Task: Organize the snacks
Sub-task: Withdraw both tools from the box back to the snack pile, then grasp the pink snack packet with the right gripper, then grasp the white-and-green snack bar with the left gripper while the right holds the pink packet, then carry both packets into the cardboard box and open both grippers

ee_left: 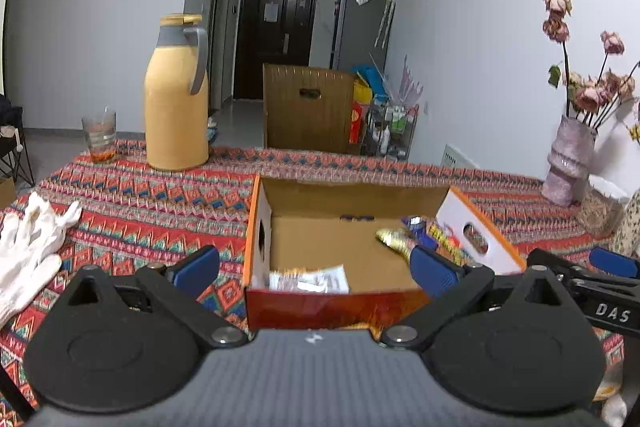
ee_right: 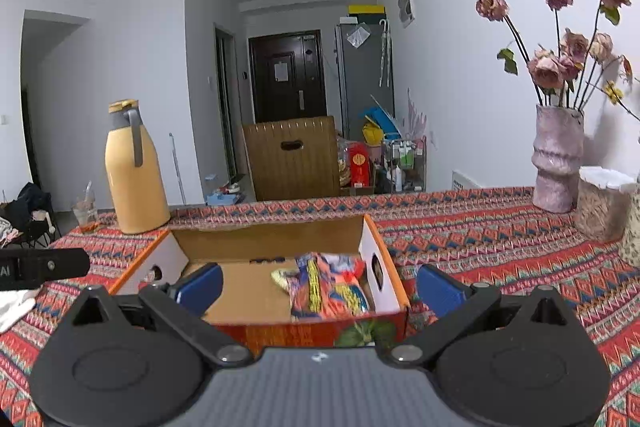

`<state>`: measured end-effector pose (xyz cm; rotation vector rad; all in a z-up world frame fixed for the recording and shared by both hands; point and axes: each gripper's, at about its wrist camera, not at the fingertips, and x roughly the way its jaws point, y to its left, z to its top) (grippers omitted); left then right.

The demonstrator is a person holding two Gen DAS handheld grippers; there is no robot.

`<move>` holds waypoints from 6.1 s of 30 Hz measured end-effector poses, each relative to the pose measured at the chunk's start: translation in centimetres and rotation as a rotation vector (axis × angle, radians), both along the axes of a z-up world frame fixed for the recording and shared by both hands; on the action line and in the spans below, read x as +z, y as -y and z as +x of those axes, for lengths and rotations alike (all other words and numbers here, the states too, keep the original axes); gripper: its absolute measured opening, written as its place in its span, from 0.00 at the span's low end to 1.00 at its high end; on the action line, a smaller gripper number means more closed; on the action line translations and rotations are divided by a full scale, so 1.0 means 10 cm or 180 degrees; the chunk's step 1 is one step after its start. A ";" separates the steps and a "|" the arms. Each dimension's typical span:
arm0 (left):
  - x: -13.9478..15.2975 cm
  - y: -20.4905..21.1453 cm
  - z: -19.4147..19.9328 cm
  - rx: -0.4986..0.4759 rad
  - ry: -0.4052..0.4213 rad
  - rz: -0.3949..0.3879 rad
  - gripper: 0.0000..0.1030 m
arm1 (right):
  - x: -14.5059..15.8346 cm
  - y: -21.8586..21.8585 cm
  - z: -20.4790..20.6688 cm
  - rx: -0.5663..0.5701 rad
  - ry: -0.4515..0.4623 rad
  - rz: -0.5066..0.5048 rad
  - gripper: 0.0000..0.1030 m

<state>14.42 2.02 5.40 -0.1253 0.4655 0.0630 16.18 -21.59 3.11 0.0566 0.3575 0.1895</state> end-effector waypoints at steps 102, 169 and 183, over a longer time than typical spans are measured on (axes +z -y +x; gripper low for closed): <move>-1.12 -0.10 0.18 0.0435 -0.1261 0.0153 1.00 | -0.91 0.75 -0.52 -0.0147 -0.0505 0.0463 0.59; 0.15 0.04 0.65 0.0020 -0.0082 -0.0014 0.38 | 0.01 -0.02 0.50 0.0314 0.0070 0.0308 0.59; -0.32 -0.07 1.26 0.0275 -0.0288 -0.0063 0.38 | -0.29 -0.41 1.20 0.0387 -0.0208 0.0158 0.59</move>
